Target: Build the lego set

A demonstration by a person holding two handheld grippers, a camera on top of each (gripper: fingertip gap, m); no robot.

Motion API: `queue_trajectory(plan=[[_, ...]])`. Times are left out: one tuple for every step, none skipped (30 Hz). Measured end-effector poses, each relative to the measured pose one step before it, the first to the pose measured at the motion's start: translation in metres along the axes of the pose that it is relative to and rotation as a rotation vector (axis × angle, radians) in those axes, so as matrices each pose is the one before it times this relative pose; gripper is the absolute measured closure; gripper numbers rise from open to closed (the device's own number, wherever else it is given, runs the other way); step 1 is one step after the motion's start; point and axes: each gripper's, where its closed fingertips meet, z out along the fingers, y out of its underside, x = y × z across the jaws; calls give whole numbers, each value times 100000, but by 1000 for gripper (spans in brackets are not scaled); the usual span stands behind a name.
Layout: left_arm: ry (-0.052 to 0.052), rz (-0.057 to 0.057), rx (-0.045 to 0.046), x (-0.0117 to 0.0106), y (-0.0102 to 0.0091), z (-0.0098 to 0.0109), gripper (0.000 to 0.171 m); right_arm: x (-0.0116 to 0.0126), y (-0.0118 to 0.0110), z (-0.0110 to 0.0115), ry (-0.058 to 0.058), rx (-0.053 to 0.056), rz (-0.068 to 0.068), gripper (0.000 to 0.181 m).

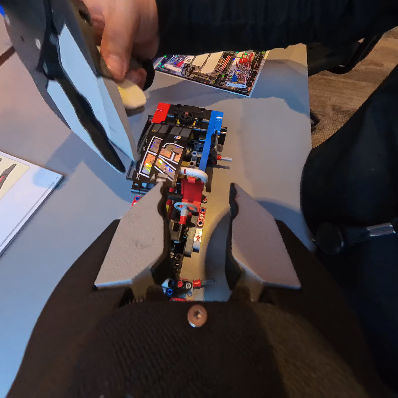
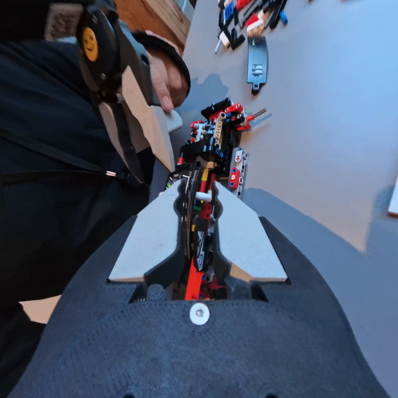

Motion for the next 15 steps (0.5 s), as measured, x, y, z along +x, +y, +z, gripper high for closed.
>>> queue_trajectory(plan=[[-328,921,-219,20,-65,109,116,-211,232,405,-1998,-2802,21,163],[-210,594,-957,18,70,147,117,-332,138,329,-2683,-1993,-144,167],[-621,513,-115,-40,-1,120,116,-165,54,233,-1556,-1082,-311,173],[-408,-4,175,-7,-26,48,117,-26,-26,57,-765,-277,124,174],[332,-614,270,63,-63,19,117,-39,-57,-43,-1052,236,798,176],[590,-950,75,74,-32,-1,115,-17,-62,-88,-804,461,757,176],[962,-647,651,146,-57,-6,115,-26,-66,-119,-654,730,405,178],[1704,-324,844,277,-82,-12,118,-21,-41,-131,-409,911,-145,178],[1195,-151,366,225,-12,7,121,15,-13,-136,-46,880,-208,178],[-421,420,114,17,27,25,121,54,23,-126,-93,654,616,178],[-356,901,-1156,33,238,66,124,26,29,-106,-421,519,1040,178],[-25,542,-3452,-5,602,256,123,25,-32,-102,-208,712,348,178],[1433,511,-1383,230,314,293,125,74,-32,-99,641,580,-660,178],[2085,-251,-2,377,72,218,131,-49,-62,-84,-86,461,-225,179],[461,-298,-2321,62,341,299,128,10,-10,-34,97,65,533,178]])
